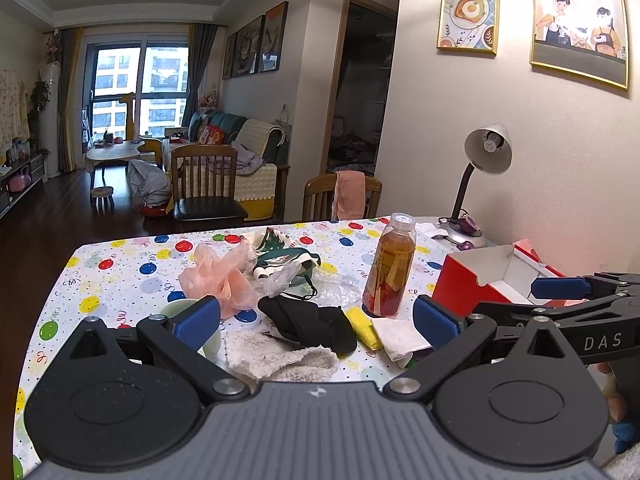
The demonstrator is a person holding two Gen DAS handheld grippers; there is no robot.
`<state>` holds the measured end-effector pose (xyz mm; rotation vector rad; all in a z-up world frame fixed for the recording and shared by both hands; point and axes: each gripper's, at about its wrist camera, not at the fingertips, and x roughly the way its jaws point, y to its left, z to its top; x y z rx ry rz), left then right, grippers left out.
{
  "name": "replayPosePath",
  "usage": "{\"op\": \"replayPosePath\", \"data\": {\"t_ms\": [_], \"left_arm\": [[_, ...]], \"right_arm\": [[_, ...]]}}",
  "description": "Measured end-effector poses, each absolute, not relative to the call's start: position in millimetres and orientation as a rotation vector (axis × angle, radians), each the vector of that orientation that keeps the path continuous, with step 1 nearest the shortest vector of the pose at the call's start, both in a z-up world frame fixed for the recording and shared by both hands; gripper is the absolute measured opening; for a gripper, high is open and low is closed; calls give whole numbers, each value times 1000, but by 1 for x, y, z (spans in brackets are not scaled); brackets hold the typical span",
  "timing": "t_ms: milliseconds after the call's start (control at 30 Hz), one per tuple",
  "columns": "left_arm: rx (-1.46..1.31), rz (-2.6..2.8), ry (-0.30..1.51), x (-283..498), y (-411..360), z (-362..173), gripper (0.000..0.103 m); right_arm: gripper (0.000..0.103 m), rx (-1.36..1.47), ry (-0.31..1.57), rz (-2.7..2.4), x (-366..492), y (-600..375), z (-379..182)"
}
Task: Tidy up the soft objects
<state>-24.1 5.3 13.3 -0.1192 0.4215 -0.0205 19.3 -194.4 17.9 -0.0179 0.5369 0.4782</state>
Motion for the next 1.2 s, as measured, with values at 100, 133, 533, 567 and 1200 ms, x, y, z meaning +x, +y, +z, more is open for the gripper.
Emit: {"op": "replayPosePath", "data": {"t_ms": [100, 133, 533, 567, 1200], "left_arm": [[-118, -20, 420, -25, 5, 13, 103], [-119, -19, 420, -25, 5, 14, 103], [-116, -13, 413, -28, 1, 17, 103], [-117, -12, 415, -27, 1, 16, 103], [-131, -17, 420, -20, 4, 16, 103]], "right_arm": [[103, -20, 535, 474, 17, -195, 18], [103, -20, 535, 473, 17, -195, 18], [103, -18, 528, 461, 15, -199, 20], [103, -17, 527, 460, 17, -200, 20], [103, -19, 526, 459, 19, -200, 20]]}}
